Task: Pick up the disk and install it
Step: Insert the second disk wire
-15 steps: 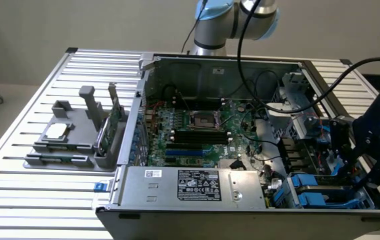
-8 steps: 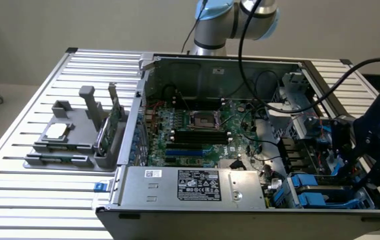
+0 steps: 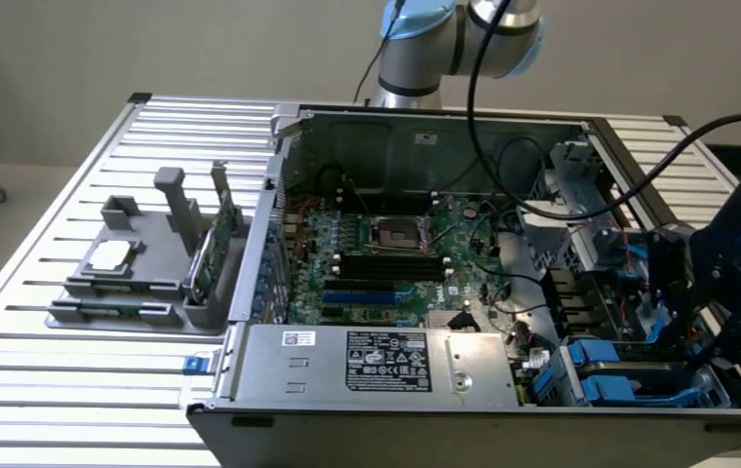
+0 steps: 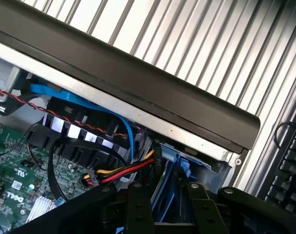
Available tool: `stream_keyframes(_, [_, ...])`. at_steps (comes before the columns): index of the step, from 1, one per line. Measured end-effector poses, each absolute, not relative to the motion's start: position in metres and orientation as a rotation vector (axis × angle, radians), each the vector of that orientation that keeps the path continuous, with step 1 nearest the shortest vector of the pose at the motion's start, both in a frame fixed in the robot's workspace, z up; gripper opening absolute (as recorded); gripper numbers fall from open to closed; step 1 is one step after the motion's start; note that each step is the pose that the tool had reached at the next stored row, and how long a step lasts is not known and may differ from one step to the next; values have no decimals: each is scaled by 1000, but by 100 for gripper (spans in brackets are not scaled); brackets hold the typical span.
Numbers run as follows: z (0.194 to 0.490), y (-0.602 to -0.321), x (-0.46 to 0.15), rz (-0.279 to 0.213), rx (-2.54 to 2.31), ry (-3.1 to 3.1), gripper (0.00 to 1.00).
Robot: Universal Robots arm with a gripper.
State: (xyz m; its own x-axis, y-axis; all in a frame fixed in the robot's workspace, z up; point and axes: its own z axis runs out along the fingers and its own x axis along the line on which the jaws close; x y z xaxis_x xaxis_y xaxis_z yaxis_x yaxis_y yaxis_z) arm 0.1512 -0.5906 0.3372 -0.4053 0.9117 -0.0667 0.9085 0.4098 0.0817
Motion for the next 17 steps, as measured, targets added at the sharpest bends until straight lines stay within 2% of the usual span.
stream_keyframes(17, [336, -591, 155, 85, 1702, 2537, 33])
